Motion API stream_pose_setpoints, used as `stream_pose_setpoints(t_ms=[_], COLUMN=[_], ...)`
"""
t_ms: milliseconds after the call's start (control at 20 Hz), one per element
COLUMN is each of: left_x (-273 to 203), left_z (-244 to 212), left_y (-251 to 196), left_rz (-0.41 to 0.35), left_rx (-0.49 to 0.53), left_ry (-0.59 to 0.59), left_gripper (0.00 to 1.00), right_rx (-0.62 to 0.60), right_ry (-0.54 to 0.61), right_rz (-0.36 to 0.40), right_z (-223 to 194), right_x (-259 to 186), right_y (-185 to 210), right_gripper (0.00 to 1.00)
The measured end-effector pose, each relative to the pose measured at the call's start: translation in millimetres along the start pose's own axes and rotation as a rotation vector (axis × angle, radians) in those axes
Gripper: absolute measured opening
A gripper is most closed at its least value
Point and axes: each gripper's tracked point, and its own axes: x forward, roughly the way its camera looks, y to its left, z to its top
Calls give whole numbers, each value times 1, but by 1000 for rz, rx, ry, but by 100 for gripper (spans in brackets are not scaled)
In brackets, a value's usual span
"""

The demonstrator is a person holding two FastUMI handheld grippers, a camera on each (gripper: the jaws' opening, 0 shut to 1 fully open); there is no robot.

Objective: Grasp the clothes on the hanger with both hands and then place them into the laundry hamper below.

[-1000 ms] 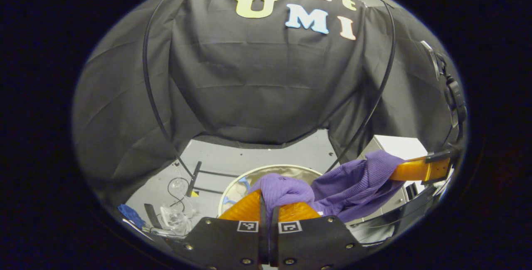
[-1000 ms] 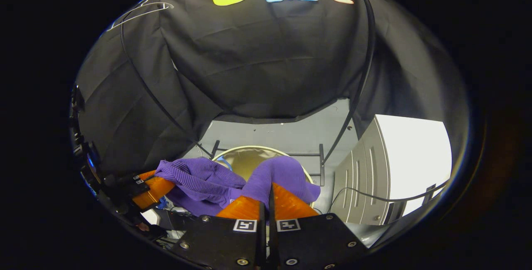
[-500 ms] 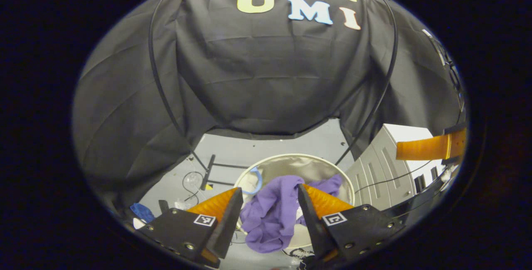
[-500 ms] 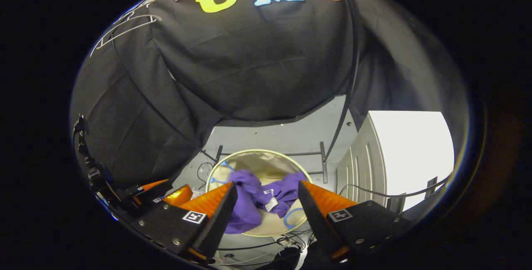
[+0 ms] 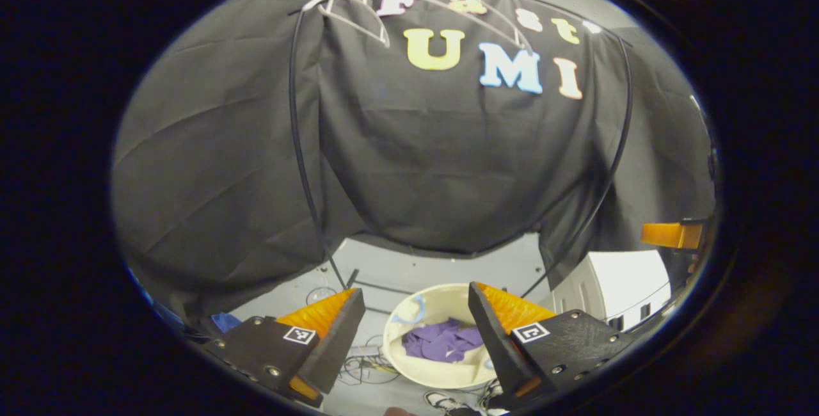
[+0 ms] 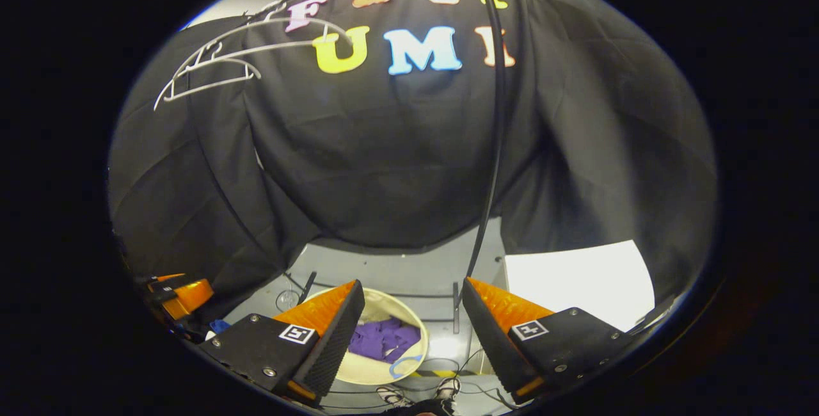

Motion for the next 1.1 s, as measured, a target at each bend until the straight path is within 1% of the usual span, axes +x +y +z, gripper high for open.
stream_pose_setpoints(t_ms=[50, 100, 150, 200, 300, 350, 400, 450, 500, 550, 600, 650, 750, 800, 850, 900, 1050, 1100], left_x=[-8, -19, -31, -41, -66, -81, -96, -112, -130, -144, -160, -174, -188, -188, -190, -194, -203, -207], left_z=[30, 61, 96, 125, 185, 212, 229, 247, 257, 270, 274, 283, 292, 289, 289, 287, 279, 277], left_y=[4, 6, 10, 12, 12, 13, 10, 9, 7, 9, 7, 7, 5, 7, 9, 13, 18, 16], left_rz=[3, 8, 14, 19, 6, -4, -13, -22, -28, -40, -55, -65, -98, -117, -126, -124, -119, -127], left_rx=[4, 12, 25, 35, 37, 29, 16, 7, -1, -8, -16, -29, -52, -57, -64, -71, -80, -75], left_ry=[-46, -98, -151, -205, -312, -365, -420, -465, -511, -551, -582, -605, -640, -642, -639, -636, -630, -631], left_gripper=[96, 97, 99, 100, 100, 100, 100, 99, 99, 99, 99, 99, 99, 99, 99, 99, 99, 89], right_rx=[0, -5, -13, -22, -43, -52, -58, -59, -58, -48, -28, -2, 33, 33, 19, 0, -41, -49], right_ry=[-51, -108, -165, -224, -341, -400, -459, -512, -556, -585, -603, -603, -602, -601, -601, -595, -580, -587], right_rz=[-9, -19, -31, -41, -69, -86, -106, -125, -138, -152, -164, -171, -178, -193, -209, -222, -233, -233], right_z=[23, 45, 69, 89, 133, 154, 176, 193, 209, 220, 227, 229, 230, 230, 229, 229, 232, 236], right_x=[-9, -17, -24, -34, -56, -68, -79, -91, -102, -111, -118, -122, -124, -124, -123, -122, -119, -120], right_y=[-5, -10, -16, -23, -35, -42, -48, -54, -60, -66, -73, -78, -86, -91, -97, -99, -93, -90], right_gripper=[92, 95, 95, 91, 91, 95, 91, 95, 91, 91, 91, 95, 95, 95, 99, 95, 95, 95])
